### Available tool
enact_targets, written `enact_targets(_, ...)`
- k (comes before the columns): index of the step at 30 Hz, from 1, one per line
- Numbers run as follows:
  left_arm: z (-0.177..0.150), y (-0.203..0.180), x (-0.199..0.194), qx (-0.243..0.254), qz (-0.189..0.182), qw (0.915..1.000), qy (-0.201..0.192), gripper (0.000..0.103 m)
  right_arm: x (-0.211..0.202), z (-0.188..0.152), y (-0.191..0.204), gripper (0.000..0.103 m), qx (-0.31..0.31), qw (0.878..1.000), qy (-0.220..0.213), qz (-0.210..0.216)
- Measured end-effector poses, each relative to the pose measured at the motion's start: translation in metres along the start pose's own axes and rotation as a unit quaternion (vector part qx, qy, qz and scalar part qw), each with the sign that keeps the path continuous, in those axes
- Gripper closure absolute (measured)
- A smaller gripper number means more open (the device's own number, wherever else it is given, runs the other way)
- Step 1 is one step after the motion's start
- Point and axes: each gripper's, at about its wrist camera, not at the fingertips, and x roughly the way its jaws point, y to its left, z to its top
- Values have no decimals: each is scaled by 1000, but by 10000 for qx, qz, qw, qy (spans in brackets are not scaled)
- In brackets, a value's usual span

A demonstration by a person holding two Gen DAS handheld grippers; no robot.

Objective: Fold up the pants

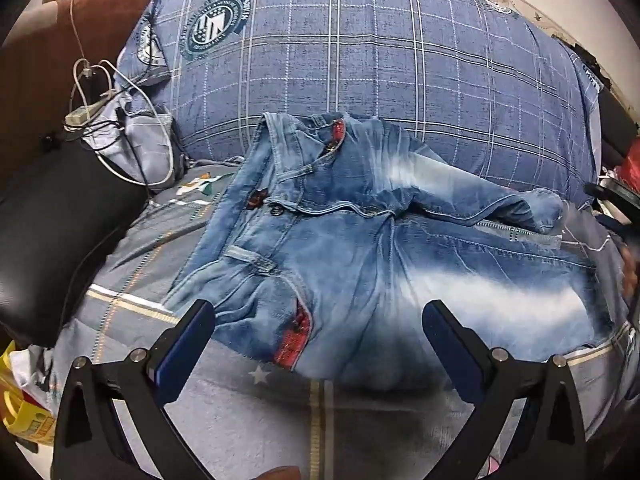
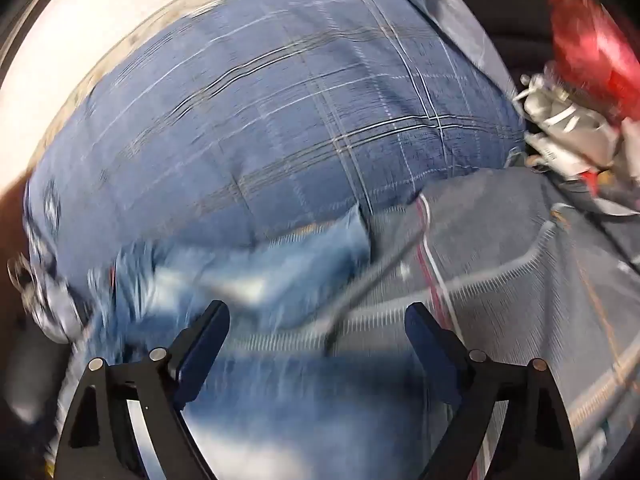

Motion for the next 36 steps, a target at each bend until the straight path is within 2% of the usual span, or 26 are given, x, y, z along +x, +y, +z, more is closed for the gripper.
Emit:
enact_targets(5,4,-3,14,-1,-75,9999,104,0,66,35,-13,10,-145,9994,109,-306)
enact_targets(7,4,-5,20,23,-80,9998,163,0,87,39,-24,10,6,9993,271,-273)
enact_targets(8,4,-5,23,37,-81,9998,188,0,96,42,-30,14,125,9989,371,-252)
enact_targets(9,4,-6,25,49,-77,9997,206,0,105,41,-35,32,302,9979,574,-70)
enact_targets(10,4,-7,28,53,-67,9997,221,0,111,40,-39,48,521,9946,853,289)
enact_targets(11,4,-7,29,40,-69,9997,228,0,113,40,-40,77,649,9918,991,478)
enact_targets(12,4,-7,31,21,-72,9997,244,0,111,40,-41,81,817,9875,1135,721)
enact_targets(14,4,-7,32,-1,-71,9996,275,0,97,45,-33,83,643,9890,1089,772)
enact_targets(17,4,-5,29,-67,-70,9996,264,0,67,61,-22,83,434,9952,772,419)
enact_targets(18,5,-3,26,-93,-49,9996,243,0,57,66,-21,81,348,9974,628,-97)
enact_targets(19,6,-1,23,-118,-34,9997,215,0,52,69,-18,79,179,9948,515,-859)
enact_targets(20,7,1,20,-142,-38,9997,184,0,48,66,-17,75,69,9905,427,-1306)
enact_targets(21,7,4,16,-161,-33,9998,141,0,45,64,-15,61,-77,9832,341,-1789)
enact_targets(22,7,7,12,-169,-7,9998,92,0,41,60,-14,51,-158,9801,280,-1959)
enact_targets(23,7,11,8,-175,56,9998,29,0,33,55,-14,36,-137,9815,210,-1899)
enact_targets(26,8,28,1,-240,264,9993,-107,0,22,42,2,35,-97,9867,133,-1615)
enact_targets(28,11,47,-2,-365,421,9983,-153,0,19,27,27,35,-214,9926,325,-1150)
enact_targets(30,13,74,-4,-529,751,9955,-239,0,16,8,66,35,-523,9953,567,-580)
enact_targets(32,14,97,-4,-646,1139,9910,-269,0,13,-16,109,35,-934,9922,819,-71)
enact_targets(34,14,124,-2,-781,1457,9860,-212,0,15,-44,164,35,-1416,9828,1097,455)
enact_targets(36,12,147,1,-1023,1524,9830,-107,0,24,-77,227,35,-1947,9664,1411,912)
